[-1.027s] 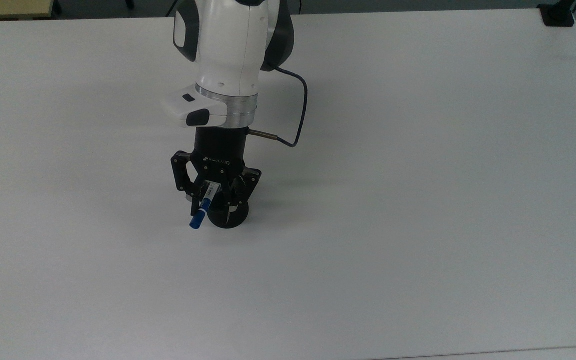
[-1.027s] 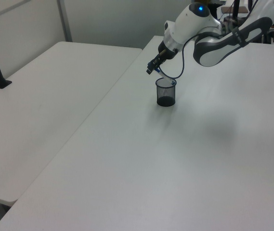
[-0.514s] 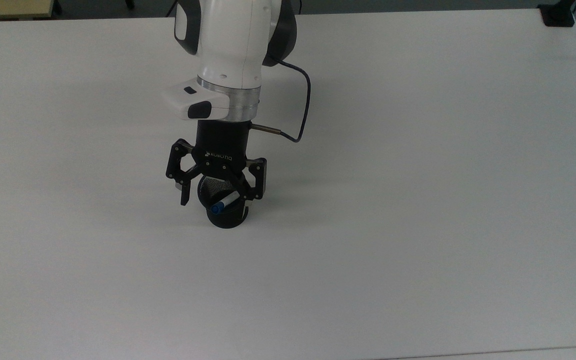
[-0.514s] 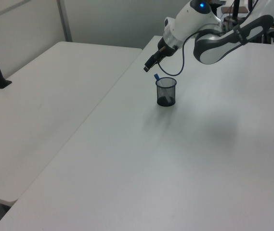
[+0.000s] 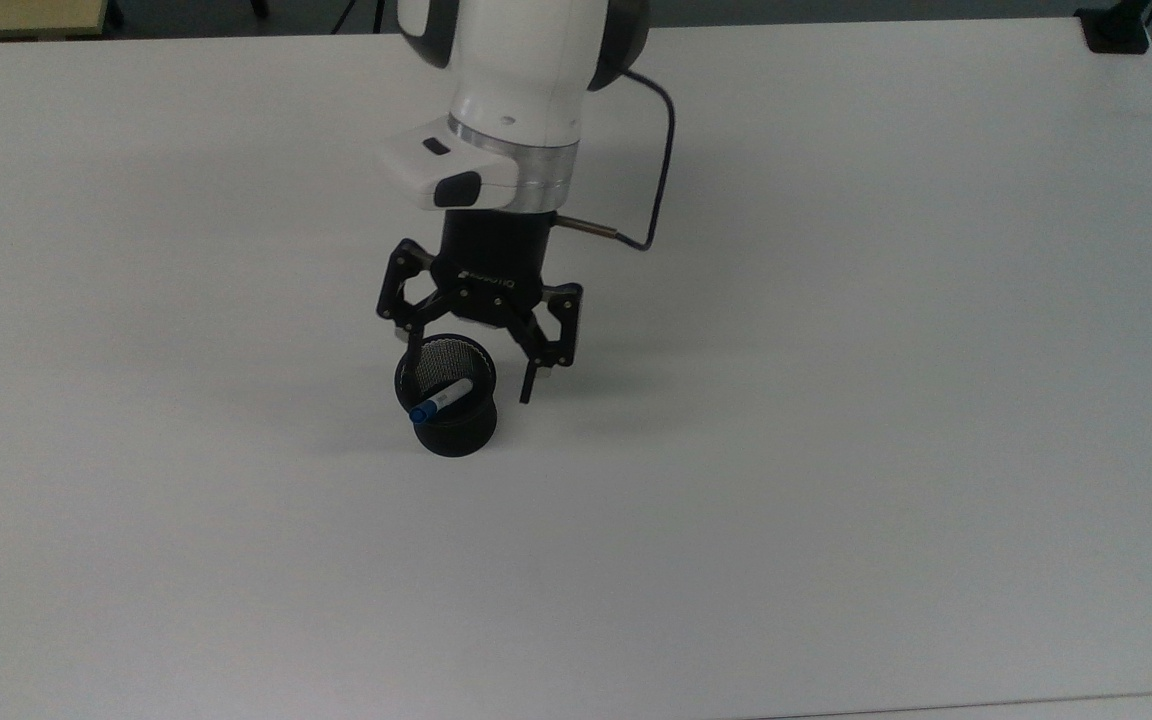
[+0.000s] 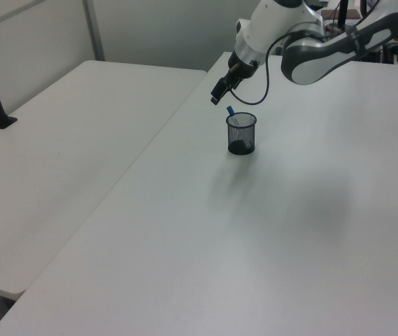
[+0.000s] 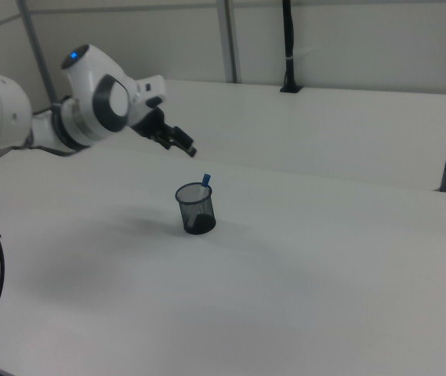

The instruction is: Insert the marker

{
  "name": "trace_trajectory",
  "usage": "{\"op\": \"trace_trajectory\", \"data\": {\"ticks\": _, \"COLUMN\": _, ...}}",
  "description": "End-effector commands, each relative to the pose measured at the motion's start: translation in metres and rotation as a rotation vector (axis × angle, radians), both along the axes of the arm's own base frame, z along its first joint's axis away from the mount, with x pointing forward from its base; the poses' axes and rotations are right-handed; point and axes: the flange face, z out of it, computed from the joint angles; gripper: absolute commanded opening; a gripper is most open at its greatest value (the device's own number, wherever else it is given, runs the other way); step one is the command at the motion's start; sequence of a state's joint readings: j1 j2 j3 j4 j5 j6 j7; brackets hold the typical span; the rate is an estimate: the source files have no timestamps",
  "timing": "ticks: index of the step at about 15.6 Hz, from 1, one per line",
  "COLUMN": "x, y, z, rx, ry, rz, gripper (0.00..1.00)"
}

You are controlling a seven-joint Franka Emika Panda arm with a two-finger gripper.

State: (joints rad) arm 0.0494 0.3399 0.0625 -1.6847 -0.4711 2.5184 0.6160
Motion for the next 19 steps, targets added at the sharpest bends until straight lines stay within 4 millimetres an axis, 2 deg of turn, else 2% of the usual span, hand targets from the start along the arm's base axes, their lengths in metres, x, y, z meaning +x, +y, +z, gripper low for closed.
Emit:
{"op": "trace_trajectory", "data": {"ticks": 1, "x": -0.026, "y": 0.018, "z": 0.04, "rx": 0.071, "ry": 0.107, "rz": -0.042, "gripper": 1.0}}
{"op": "trace_trajectory", "data": {"ticks": 3, "x": -0.038, "y": 0.025, "z": 0.055, "rx": 0.089, "ry": 0.205, "rz": -0.001, "gripper": 1.0}}
{"op": "trace_trajectory", "data": {"ticks": 6, "x": -0.067, "y": 0.017, "z": 0.08, "rx": 0.064, "ry": 0.388, "rz": 0.097, "gripper": 1.0}}
{"op": "trace_trajectory", "data": {"ticks": 9, "x": -0.096, "y": -0.004, "z": 0.107, "rx": 0.054, "ry": 0.503, "rz": 0.159, "gripper": 1.0}}
{"op": "trace_trajectory", "data": {"ticks": 11, "x": -0.112, "y": -0.026, "z": 0.128, "rx": 0.105, "ry": 0.526, "rz": 0.188, "gripper": 1.0}}
{"op": "trace_trajectory", "data": {"ticks": 14, "x": -0.129, "y": -0.051, "z": 0.144, "rx": 0.162, "ry": 0.554, "rz": 0.164, "gripper": 1.0}}
{"op": "trace_trajectory", "data": {"ticks": 19, "x": -0.139, "y": -0.048, "z": 0.148, "rx": 0.127, "ry": 0.586, "rz": 0.164, "gripper": 1.0}}
